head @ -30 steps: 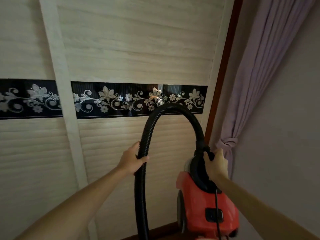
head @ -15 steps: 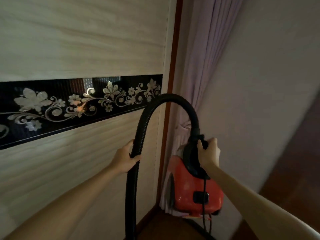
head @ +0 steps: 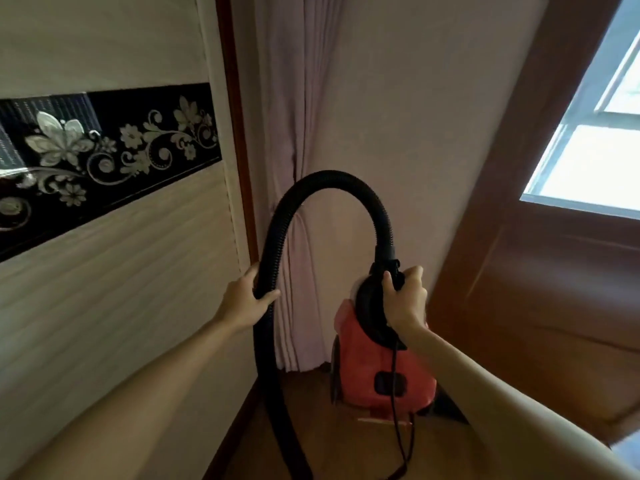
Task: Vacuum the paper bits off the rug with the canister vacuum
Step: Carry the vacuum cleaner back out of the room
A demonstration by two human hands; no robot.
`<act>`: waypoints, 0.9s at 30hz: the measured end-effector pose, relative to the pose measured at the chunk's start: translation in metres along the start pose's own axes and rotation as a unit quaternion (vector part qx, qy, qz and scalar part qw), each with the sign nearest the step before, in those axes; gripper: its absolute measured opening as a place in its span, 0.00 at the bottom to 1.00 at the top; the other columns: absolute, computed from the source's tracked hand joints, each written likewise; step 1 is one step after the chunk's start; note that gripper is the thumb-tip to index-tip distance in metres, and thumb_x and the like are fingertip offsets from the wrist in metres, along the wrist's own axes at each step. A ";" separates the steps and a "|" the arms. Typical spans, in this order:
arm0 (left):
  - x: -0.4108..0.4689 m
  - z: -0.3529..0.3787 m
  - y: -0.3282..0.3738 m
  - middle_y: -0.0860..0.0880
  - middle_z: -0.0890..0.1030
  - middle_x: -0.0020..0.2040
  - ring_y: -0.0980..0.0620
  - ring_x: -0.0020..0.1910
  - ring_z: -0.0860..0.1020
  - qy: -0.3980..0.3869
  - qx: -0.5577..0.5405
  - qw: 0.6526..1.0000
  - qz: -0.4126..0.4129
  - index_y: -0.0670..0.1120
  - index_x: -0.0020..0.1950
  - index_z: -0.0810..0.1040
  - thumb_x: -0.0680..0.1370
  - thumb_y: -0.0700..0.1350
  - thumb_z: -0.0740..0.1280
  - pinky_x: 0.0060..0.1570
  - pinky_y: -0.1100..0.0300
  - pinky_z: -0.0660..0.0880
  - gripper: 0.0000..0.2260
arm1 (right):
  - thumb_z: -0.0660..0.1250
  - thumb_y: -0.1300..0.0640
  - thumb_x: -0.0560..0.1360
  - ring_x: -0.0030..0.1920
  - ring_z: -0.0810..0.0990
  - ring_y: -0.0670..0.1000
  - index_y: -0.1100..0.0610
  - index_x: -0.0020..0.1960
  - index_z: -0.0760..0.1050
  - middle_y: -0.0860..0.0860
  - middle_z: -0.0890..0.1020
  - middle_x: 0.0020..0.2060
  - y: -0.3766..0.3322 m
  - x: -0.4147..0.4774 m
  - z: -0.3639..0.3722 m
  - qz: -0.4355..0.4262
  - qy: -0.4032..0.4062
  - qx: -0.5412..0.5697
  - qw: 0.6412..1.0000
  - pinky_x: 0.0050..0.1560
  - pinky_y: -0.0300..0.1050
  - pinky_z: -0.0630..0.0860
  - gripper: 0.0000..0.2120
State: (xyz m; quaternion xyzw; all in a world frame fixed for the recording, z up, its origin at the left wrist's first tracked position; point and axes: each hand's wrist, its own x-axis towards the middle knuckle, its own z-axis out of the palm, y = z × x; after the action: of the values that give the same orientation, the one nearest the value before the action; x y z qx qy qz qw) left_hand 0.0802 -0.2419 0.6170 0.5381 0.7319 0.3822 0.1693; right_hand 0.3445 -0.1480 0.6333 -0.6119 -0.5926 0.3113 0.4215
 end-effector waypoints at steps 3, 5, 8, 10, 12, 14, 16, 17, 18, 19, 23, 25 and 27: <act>0.008 0.022 -0.010 0.49 0.78 0.64 0.48 0.58 0.79 -0.017 -0.009 1.000 -0.010 0.49 0.76 0.65 0.78 0.50 0.70 0.55 0.59 0.76 0.29 | 0.63 0.52 0.80 0.39 0.81 0.55 0.57 0.52 0.63 0.50 0.76 0.38 0.021 0.007 0.007 0.022 0.005 -0.002 1.000 0.38 0.61 0.82 0.11; 0.012 0.034 -0.016 0.50 0.77 0.63 0.48 0.61 0.78 -0.026 -0.015 0.999 -0.018 0.49 0.76 0.65 0.78 0.49 0.70 0.56 0.61 0.74 0.28 | 0.63 0.52 0.80 0.39 0.81 0.55 0.57 0.52 0.63 0.49 0.76 0.38 0.035 0.012 0.013 0.029 0.005 -0.005 1.000 0.39 0.61 0.82 0.11; 0.020 0.052 -0.026 0.49 0.74 0.69 0.47 0.64 0.76 -0.042 -0.020 0.998 -0.033 0.49 0.78 0.63 0.78 0.48 0.70 0.62 0.59 0.73 0.30 | 0.63 0.52 0.81 0.37 0.80 0.53 0.58 0.53 0.63 0.49 0.76 0.38 0.058 0.020 0.023 0.041 0.000 -0.009 0.999 0.38 0.60 0.82 0.11; 0.026 0.064 -0.034 0.49 0.74 0.70 0.47 0.65 0.76 -0.054 -0.021 0.998 -0.037 0.49 0.78 0.62 0.78 0.47 0.70 0.62 0.59 0.73 0.30 | 0.63 0.52 0.81 0.38 0.80 0.53 0.57 0.53 0.63 0.49 0.76 0.38 0.073 0.026 0.030 0.051 -0.005 -0.013 0.999 0.38 0.60 0.82 0.11; 0.034 0.075 -0.046 0.48 0.74 0.70 0.46 0.65 0.76 -0.064 -0.015 0.997 -0.041 0.49 0.78 0.63 0.78 0.47 0.70 0.61 0.58 0.73 0.30 | 0.63 0.52 0.81 0.40 0.81 0.55 0.57 0.52 0.63 0.51 0.78 0.40 0.087 0.033 0.040 0.062 -0.007 -0.019 0.998 0.38 0.59 0.82 0.11; 0.040 0.085 -0.058 0.48 0.75 0.69 0.46 0.63 0.77 -0.073 -0.008 0.996 -0.042 0.49 0.77 0.63 0.78 0.47 0.71 0.60 0.58 0.74 0.30 | 0.63 0.52 0.81 0.41 0.82 0.56 0.56 0.52 0.62 0.56 0.80 0.45 0.101 0.037 0.050 0.068 0.000 -0.036 0.997 0.34 0.53 0.80 0.11; 0.047 0.093 -0.071 0.48 0.76 0.68 0.46 0.61 0.78 -0.081 -0.005 0.996 -0.041 0.49 0.77 0.64 0.78 0.47 0.71 0.59 0.58 0.75 0.29 | 0.62 0.53 0.81 0.40 0.81 0.55 0.56 0.52 0.62 0.56 0.79 0.46 0.114 0.040 0.060 0.072 0.003 -0.053 0.996 0.29 0.43 0.75 0.10; 0.050 0.097 -0.078 0.49 0.76 0.68 0.46 0.60 0.78 -0.087 -0.007 0.995 -0.039 0.49 0.77 0.64 0.78 0.47 0.71 0.59 0.57 0.75 0.29 | 0.62 0.53 0.81 0.39 0.80 0.54 0.56 0.52 0.61 0.56 0.79 0.46 0.119 0.040 0.065 0.077 0.002 -0.058 0.995 0.29 0.41 0.73 0.10; 0.053 0.101 -0.087 0.49 0.77 0.67 0.46 0.60 0.79 -0.094 -0.008 0.995 -0.036 0.50 0.77 0.64 0.78 0.47 0.71 0.60 0.55 0.76 0.29 | 0.62 0.53 0.81 0.38 0.79 0.53 0.56 0.52 0.61 0.55 0.79 0.46 0.124 0.041 0.069 0.080 -0.001 -0.062 0.995 0.29 0.40 0.73 0.10; 0.057 0.106 -0.095 0.49 0.77 0.67 0.46 0.60 0.79 -0.101 -0.009 0.994 -0.034 0.51 0.77 0.64 0.78 0.47 0.71 0.60 0.52 0.77 0.29 | 0.61 0.53 0.81 0.38 0.79 0.53 0.56 0.53 0.61 0.55 0.79 0.45 0.130 0.042 0.074 0.083 -0.006 -0.070 0.994 0.29 0.41 0.73 0.10; 0.073 0.125 -0.128 0.49 0.77 0.66 0.47 0.59 0.79 -0.129 -0.017 0.990 -0.045 0.53 0.76 0.64 0.78 0.48 0.70 0.59 0.49 0.78 0.28 | 0.61 0.52 0.81 0.36 0.80 0.54 0.56 0.53 0.61 0.56 0.79 0.43 0.150 0.043 0.094 0.106 -0.012 -0.095 0.990 0.29 0.44 0.75 0.10; 0.081 0.135 -0.143 0.50 0.77 0.65 0.48 0.56 0.79 -0.142 -0.030 0.988 -0.044 0.53 0.76 0.64 0.79 0.47 0.70 0.57 0.51 0.79 0.28 | 0.61 0.52 0.81 0.37 0.80 0.55 0.56 0.53 0.61 0.56 0.79 0.43 0.159 0.042 0.107 0.125 -0.011 -0.100 0.987 0.29 0.46 0.75 0.10; 0.091 0.144 -0.158 0.51 0.78 0.61 0.50 0.53 0.78 -0.158 -0.044 0.986 -0.040 0.52 0.76 0.65 0.79 0.46 0.70 0.55 0.53 0.79 0.26 | 0.61 0.52 0.81 0.37 0.81 0.55 0.55 0.53 0.61 0.56 0.80 0.43 0.168 0.039 0.121 0.145 -0.008 -0.102 0.984 0.30 0.50 0.79 0.10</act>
State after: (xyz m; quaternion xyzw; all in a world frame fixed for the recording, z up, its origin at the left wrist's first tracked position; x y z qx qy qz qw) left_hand 0.0378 -0.1243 0.4211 0.5541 0.6994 0.3171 0.3213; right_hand 0.3202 -0.0818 0.4350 -0.7289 -0.5292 0.3118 0.3023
